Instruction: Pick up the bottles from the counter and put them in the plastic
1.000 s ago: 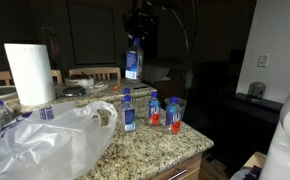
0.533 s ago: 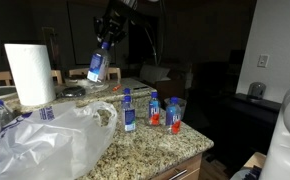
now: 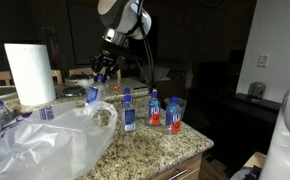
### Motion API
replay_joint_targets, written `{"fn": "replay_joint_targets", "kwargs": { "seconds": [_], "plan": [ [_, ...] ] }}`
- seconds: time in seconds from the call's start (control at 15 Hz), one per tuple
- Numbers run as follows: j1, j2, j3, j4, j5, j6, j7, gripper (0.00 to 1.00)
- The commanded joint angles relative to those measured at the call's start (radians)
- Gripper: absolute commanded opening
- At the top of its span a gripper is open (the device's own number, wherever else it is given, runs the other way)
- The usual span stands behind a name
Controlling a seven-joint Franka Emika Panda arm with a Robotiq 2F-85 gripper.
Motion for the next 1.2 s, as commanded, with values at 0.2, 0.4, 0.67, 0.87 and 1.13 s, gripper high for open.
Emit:
{"fn": "replay_joint_targets", "kwargs": {
  "seconds": [0.2, 0.4, 0.67, 0.87, 1.13],
  "plan": [
    [0.032, 0.12, 0.027, 0.019, 0.062, 0.03, 0.109, 0.1],
    [0.062, 0.187, 0.037, -0.016, 0.07, 0.082, 0.153, 0.1],
    [0.074, 0.258, 0.058, 0.039, 0.14, 0.137, 0.168, 0.1],
    [0.084, 0.276, 0.07, 0.056, 0.169, 0.174, 0.178, 0.1],
    [0.086, 0.303, 0.084, 0.071, 0.214, 0.186, 0.206, 0.1]
  ]
}}
